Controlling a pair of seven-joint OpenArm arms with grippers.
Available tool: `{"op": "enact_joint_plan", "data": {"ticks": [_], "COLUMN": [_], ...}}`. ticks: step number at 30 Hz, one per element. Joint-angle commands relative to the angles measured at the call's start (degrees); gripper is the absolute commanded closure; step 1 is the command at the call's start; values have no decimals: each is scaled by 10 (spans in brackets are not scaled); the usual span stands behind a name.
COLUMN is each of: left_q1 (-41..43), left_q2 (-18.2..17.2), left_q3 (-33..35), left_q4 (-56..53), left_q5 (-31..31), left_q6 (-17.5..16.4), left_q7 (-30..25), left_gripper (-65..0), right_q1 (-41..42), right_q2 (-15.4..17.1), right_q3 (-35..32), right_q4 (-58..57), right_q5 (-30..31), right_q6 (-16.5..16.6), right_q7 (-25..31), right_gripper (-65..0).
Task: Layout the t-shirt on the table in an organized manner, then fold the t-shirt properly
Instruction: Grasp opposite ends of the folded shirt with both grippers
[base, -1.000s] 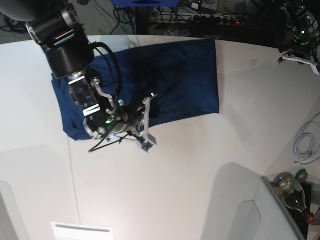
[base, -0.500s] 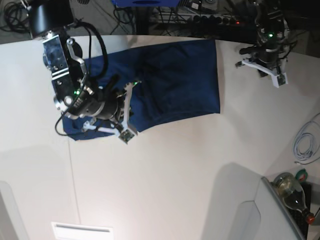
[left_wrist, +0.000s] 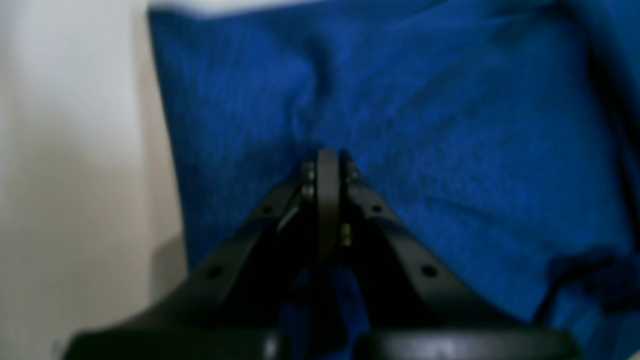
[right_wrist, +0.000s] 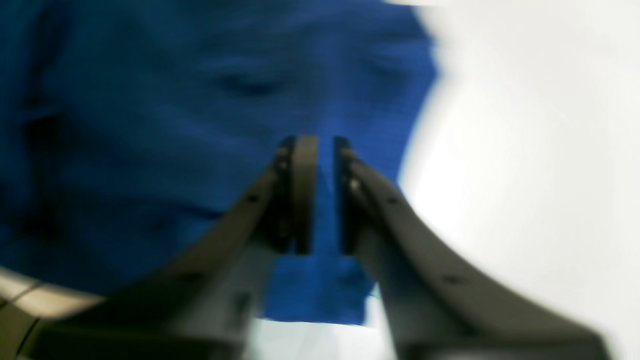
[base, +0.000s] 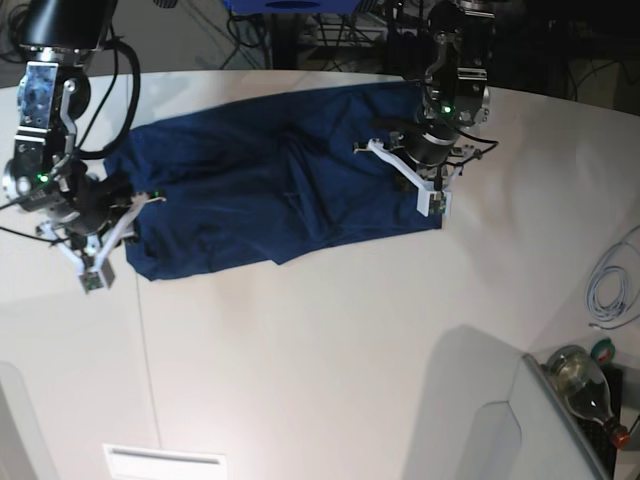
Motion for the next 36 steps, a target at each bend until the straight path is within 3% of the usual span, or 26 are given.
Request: {"op": "enact_joint_plan", "data": {"ticks": [1,4,5,8,11,14,21,26,29,33,36], "left_q1": [-11,-24,-30,-36,-29,-24,-31,12,38,40,27], "left_q2": [-11,-28,-34,-36,-35,-33,-37,-52,-68,-93,-93], "left_q3": [1,1,1,1,1,1,-2,-71,-109,-121,-113], "left_q4": [-19,-61,-70,-73,-47,-19,60,115,111,57,28], "left_q5": [6,6,6,5,3,2,5,6,6,6,6], "left_q6": [7,18,30,37,37,37,37,37,37,37,37], "left_q7": [10,-33,-41,-45,-45,-48,-44,-27,-27,-29,-41], "left_gripper": [0,0,0,0,0,0,0,0,0,0,0], "right_q1": [6,6,7,26,43,53,86,108,106,105,103], "right_q2": [2,-9,-9,-7,-7,-7,-4,8,11,13,11], "right_q3": [16,65,81,130,178,194,162,159,158,158,130], "right_q4": [6,0,-11,-70,-134,-178,-236,-298,-316,-335,-334], "right_q5": [9,38,63,152,232,269,261,231,222,226,227], "right_q6": [3,5,5,37,82,101,107,106,107,111,144], "right_q7": [7,8,8,-2,-56,-86,-85,-63,-40,-57,-73], "right_gripper": [-252,-459,-483,-461,-458,-459,-455,-455,-455,-455,-453]}}
